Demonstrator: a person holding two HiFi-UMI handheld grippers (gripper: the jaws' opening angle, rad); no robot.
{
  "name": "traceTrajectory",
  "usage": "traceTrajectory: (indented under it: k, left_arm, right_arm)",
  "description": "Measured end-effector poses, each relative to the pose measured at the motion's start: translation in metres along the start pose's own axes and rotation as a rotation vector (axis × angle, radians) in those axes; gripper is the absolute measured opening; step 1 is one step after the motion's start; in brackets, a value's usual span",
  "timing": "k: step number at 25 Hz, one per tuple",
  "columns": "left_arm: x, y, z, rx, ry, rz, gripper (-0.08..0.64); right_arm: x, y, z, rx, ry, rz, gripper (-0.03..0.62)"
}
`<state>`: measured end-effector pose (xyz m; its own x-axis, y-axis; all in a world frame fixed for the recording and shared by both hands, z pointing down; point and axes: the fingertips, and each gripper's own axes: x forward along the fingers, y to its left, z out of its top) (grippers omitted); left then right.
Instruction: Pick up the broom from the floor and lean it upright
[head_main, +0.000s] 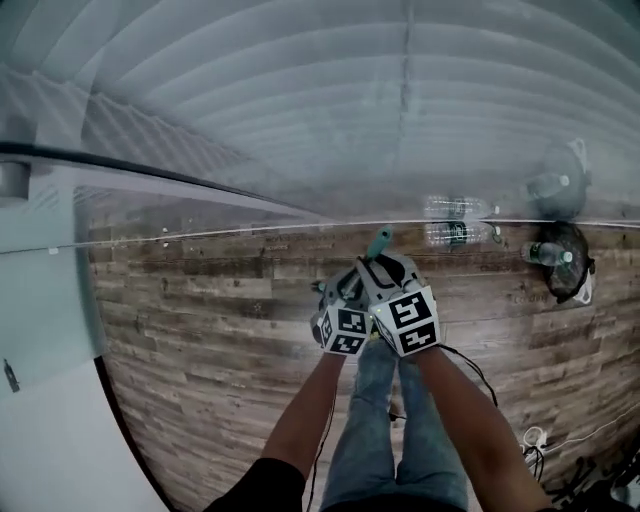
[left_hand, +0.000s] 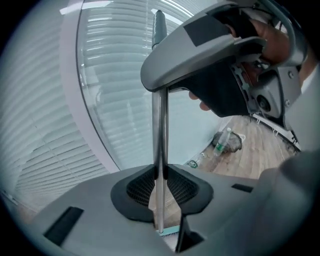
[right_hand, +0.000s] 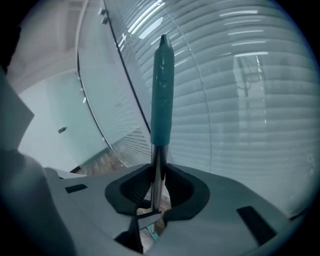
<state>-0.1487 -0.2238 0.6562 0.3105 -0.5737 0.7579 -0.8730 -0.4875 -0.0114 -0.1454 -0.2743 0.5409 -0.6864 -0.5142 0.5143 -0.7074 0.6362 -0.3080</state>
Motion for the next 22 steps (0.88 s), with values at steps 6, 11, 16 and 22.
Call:
traceTrajectory:
  k: [6,11,16,22]
  left_arm:
    - [0.003,0.020,0.015,-0.209,-0.067,0.043,0.086]
    - [0.009,0.039,0.002,-0.287,-0.068,0.068,0.086]
    - [0.012,0.052,-0.003,-0.324,-0.070,0.071,0.086]
    - [0.020,0.060,-0.007,-0.297,-0.063,0.052,0.086]
  right_arm:
    - [0.025,0.025,0.023,-0.251,0.060,0.113,0.094]
    - [0.053,0.036,0.018,-0.294,0.093,0.167,0.094]
    - [0.070,0.043,0.018,-0.310,0.113,0.186,0.094]
    - [0.084,0.044,0.015,-0.329,0.122,0.195,0.094]
